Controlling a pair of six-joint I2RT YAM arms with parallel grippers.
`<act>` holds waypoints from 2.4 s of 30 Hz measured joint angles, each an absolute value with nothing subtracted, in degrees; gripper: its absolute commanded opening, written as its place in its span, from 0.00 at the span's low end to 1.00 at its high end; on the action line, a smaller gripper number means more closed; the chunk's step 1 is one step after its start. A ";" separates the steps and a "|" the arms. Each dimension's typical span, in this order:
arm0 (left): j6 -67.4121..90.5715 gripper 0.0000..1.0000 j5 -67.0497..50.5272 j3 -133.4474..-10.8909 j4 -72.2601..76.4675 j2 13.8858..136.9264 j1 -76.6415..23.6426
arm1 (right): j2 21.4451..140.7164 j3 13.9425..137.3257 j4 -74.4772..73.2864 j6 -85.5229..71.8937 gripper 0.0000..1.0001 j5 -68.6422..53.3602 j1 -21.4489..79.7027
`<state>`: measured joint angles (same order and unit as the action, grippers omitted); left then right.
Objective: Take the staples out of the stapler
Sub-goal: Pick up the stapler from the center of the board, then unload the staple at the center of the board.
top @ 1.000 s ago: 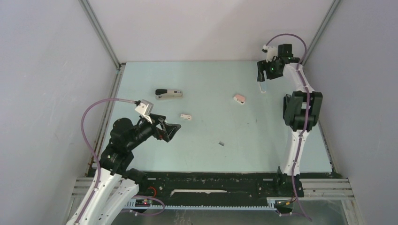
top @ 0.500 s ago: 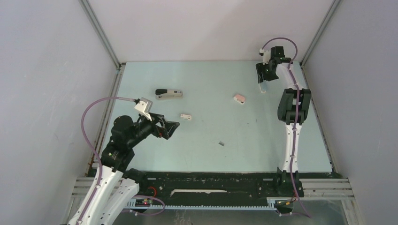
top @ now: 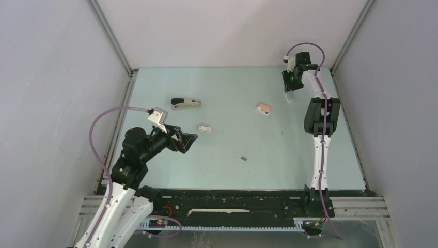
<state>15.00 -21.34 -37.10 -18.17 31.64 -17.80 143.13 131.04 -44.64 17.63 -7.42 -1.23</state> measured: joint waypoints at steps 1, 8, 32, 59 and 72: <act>15.00 1.00 -21.34 -37.10 -18.17 31.64 -17.80 | 143.24 131.11 -44.80 17.78 0.39 -7.51 -1.23; 15.00 1.00 -21.30 -37.12 -18.17 31.64 -17.80 | 143.55 131.74 -45.60 18.11 0.09 -8.10 -0.95; 15.16 1.00 -21.45 -37.10 -17.58 28.88 -17.80 | 95.90 76.73 -34.09 21.74 0.00 -20.80 -2.48; 29.76 0.98 -22.52 -23.83 4.58 29.43 -36.53 | 72.95 60.29 -54.48 47.29 0.00 -46.78 -2.96; 22.87 0.98 -8.03 -18.35 20.62 41.21 -55.33 | 66.72 58.54 -61.87 64.60 0.00 -47.24 6.55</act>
<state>22.87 -8.03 -18.35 20.62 41.21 -55.33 66.72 58.54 -61.87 64.60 -47.24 6.55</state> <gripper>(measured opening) 0.978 0.376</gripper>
